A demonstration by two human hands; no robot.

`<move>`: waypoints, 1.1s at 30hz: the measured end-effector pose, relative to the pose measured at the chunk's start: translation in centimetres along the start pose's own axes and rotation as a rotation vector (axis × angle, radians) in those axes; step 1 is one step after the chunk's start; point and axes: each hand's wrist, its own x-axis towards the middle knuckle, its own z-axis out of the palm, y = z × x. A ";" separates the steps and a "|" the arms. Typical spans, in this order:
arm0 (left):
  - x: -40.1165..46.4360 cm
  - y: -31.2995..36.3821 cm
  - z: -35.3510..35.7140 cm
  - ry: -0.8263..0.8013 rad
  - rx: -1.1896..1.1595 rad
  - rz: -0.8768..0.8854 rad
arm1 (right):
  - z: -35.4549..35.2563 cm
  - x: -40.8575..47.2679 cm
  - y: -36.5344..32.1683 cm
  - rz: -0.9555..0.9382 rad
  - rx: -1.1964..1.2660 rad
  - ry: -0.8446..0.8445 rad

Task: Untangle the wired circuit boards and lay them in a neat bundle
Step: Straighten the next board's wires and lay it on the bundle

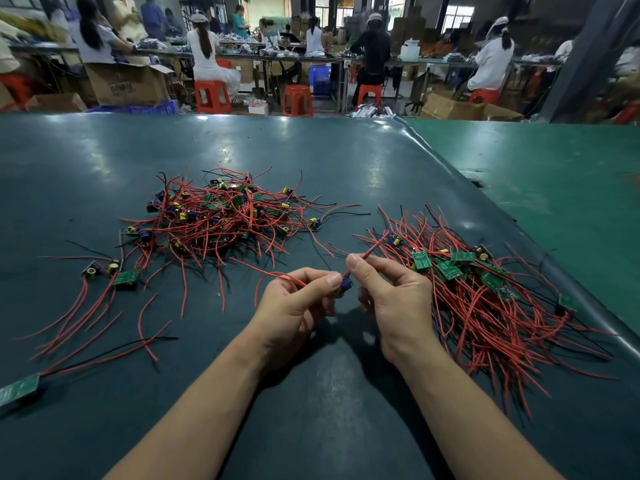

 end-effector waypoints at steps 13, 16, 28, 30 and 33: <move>-0.3 0.5 -0.1 -0.048 -0.042 -0.082 | -1.2 1.4 -0.4 -0.071 0.003 0.198; -0.4 0.8 -0.2 -0.021 -0.113 -0.073 | -1.3 1.5 -0.6 -0.028 0.083 0.116; -0.2 0.4 -0.5 -0.033 -0.007 -0.120 | -1.4 1.8 -1.4 0.118 0.303 0.089; -0.1 0.5 -0.5 0.008 -0.045 -0.116 | -1.5 1.9 -1.5 0.194 0.311 0.045; 0.2 0.7 -0.7 0.072 -0.138 -0.112 | -1.4 1.8 -1.4 0.283 0.245 -0.030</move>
